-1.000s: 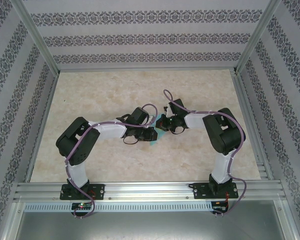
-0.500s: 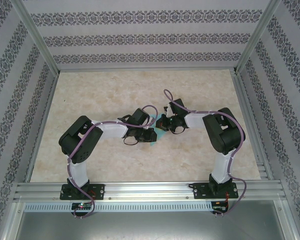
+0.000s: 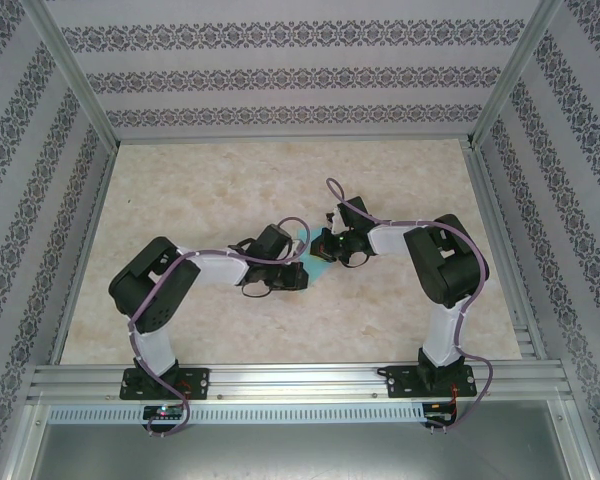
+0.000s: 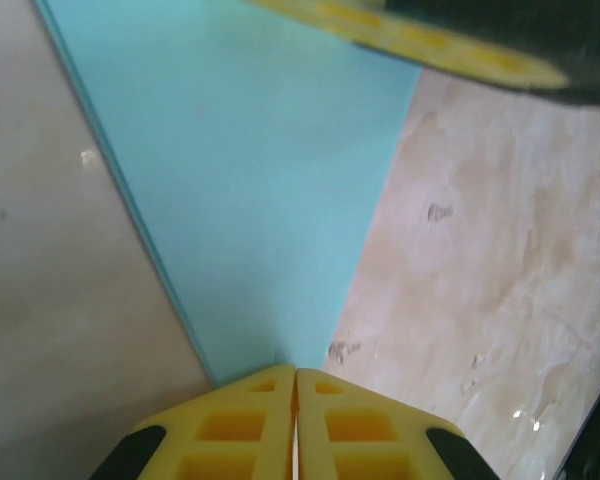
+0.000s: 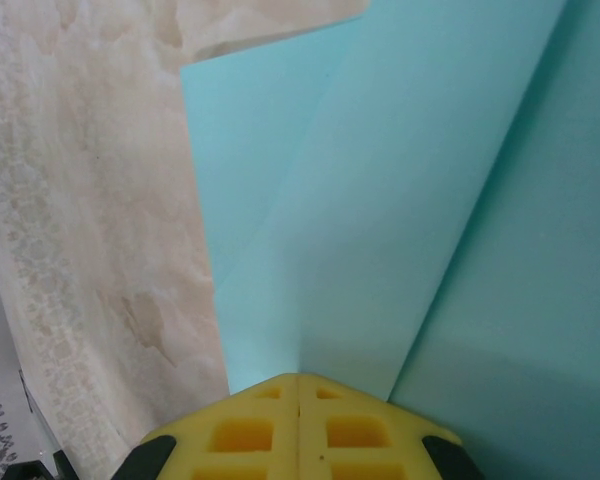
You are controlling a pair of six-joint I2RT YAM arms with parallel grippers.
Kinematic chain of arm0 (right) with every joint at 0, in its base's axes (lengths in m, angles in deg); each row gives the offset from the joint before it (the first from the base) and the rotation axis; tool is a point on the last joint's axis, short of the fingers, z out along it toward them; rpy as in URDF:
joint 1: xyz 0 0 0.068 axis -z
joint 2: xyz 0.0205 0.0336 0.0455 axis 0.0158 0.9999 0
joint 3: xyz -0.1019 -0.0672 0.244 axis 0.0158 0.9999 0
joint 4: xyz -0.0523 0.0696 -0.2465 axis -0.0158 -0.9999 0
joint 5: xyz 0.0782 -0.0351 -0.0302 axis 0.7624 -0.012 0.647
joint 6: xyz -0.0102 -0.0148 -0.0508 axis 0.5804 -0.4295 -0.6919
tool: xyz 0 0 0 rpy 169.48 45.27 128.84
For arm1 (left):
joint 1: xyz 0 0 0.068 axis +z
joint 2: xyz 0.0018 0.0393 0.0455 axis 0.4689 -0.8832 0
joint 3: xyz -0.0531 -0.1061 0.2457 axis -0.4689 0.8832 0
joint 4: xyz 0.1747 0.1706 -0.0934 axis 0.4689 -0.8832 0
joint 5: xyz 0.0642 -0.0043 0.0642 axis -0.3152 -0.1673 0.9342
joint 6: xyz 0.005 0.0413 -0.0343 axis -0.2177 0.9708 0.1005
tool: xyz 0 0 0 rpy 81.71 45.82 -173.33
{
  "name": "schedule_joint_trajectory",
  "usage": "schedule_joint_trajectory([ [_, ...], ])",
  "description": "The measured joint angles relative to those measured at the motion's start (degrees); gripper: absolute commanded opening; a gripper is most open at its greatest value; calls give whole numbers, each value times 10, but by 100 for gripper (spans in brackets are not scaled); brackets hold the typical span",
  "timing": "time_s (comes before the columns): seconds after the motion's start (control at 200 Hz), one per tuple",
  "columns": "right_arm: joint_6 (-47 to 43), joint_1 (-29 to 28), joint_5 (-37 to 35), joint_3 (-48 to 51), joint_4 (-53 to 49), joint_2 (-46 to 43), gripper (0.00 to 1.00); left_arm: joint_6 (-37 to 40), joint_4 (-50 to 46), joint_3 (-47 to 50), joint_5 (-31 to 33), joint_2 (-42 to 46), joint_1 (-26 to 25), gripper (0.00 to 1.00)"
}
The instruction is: Fold a paper plane with a square sheet of paper (pick it up from the middle)
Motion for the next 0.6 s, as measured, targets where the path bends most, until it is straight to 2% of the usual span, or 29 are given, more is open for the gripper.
schedule_joint_trajectory([
  [0.39, 0, 0, 3, -1, 0, 1, 1, -4, -45, 25, 10, 40, -16, 8],
  [0.599, 0, 0, 3, -1, 0, 2, 1, -11, -59, -13, 35, 58, -15, 8],
])
